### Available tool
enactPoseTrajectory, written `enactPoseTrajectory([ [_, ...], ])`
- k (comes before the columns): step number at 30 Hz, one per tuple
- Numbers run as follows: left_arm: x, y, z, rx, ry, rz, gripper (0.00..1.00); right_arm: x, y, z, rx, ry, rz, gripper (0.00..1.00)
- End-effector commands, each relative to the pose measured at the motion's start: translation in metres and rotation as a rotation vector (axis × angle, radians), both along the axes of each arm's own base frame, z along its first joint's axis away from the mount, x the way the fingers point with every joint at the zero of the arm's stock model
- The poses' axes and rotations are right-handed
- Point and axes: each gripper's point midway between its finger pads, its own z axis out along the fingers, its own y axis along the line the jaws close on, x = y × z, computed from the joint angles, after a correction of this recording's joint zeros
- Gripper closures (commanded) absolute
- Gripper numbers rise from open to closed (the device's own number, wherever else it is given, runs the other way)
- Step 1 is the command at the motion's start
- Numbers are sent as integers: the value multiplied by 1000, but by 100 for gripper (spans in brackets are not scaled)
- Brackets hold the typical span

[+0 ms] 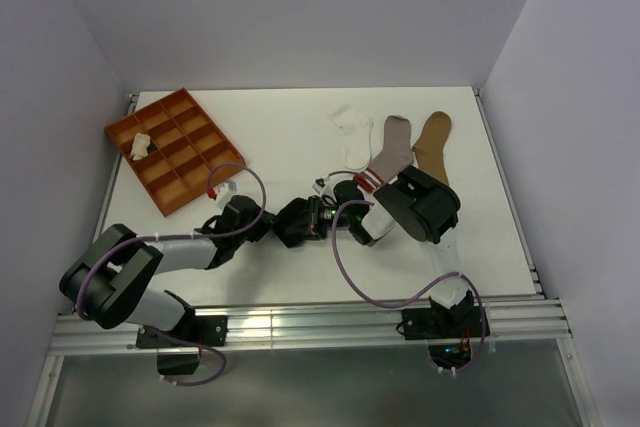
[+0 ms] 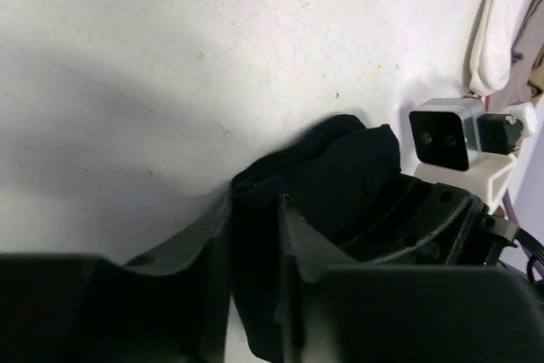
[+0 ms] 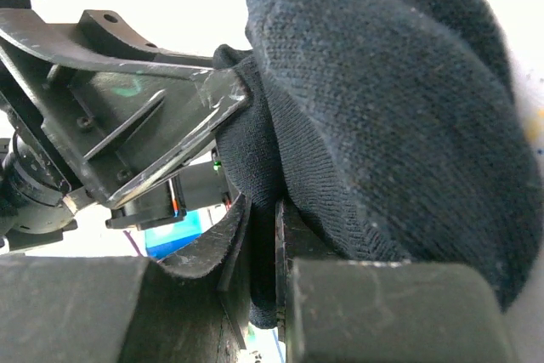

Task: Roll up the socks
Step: Roll the sock at the center of the board.

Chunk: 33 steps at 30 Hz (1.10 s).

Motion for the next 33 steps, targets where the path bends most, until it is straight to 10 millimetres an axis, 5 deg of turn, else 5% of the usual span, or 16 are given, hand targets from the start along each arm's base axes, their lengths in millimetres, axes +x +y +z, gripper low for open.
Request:
enactPoseTrajectory([
  [1, -9, 16, -25, 95, 86, 27, 76, 3, -2, -6, -5, -3, -12, 100],
  [5, -10, 17, -27, 114, 107, 24, 99, 5, -4, -2, -35, -49, -3, 96],
  [11, -10, 18, -25, 175, 177, 25, 100, 11, -17, 6, -189, -234, 8, 66],
  [12, -10, 20, -25, 192, 191, 26, 100, 14, -14, 23, -198, -306, 6, 64],
  [16, -13, 24, -29, 296, 291, 5, 100, 36, -31, 36, -436, -558, -117, 57],
  [20, -17, 27, -35, 387, 383, -23, 100, 34, -38, 55, -610, -811, -149, 52],
  [23, -16, 25, -34, 411, 417, -40, 100, 27, -25, 70, -686, -954, -142, 49],
  [33, -16, 19, -30, 389, 418, -59, 100, 16, -3, 45, -850, -1046, -83, 47],
])
